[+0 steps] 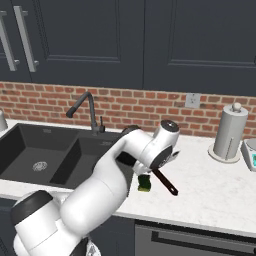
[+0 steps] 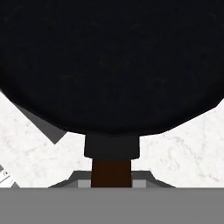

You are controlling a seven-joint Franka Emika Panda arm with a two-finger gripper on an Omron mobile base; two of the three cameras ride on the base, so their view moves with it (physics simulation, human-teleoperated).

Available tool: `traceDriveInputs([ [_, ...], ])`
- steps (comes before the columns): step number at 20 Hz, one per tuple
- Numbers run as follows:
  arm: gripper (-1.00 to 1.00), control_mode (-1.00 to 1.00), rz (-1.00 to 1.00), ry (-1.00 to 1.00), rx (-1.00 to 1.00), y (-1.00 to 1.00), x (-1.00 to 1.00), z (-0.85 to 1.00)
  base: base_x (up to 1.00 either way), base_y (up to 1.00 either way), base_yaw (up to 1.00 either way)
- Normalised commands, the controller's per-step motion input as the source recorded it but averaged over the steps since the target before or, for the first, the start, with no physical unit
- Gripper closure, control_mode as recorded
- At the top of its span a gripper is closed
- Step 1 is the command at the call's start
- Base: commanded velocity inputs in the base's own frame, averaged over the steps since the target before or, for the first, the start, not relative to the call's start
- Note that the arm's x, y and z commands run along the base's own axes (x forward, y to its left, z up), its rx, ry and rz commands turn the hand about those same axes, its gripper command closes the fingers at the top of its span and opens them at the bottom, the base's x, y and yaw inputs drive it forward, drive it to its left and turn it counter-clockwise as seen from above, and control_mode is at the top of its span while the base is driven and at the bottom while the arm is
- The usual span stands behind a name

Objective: Pick the pan and sponge and place them into the sink. Then turn on the water.

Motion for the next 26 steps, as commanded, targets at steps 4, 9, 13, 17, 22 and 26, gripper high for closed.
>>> traceDriveInputs([
  [4, 1.0, -1.0, 0.0, 0.0, 0.0, 0.43, 0.0, 0.1, 0.0, 0.0, 0.0],
  [9, 1.0, -1.0, 0.05, 0.04, 0.0, 0.31, 0.0, 0.18, 0.0, 0.0, 0.0],
  [13, 1.0, -1.0, 0.09, 0.04, -0.04, 0.31, 0.0, 0.03, 0.0, 0.0, 0.0],
  [17, 1.0, -1.0, 0.1, 0.02, -0.06, 0.31, 0.0, 0.0, 0.0, 0.0, 0.0],
  [22, 1.0, -1.0, 0.1, 0.0, -0.05, 0.33, 0.0, 0.0, 0.0, 0.0, 0.0],
  [26, 1.0, -1.0, 0.06, 0.02, -0.05, 0.39, 0.0, 0.0, 0.0, 0.0, 0.0],
])
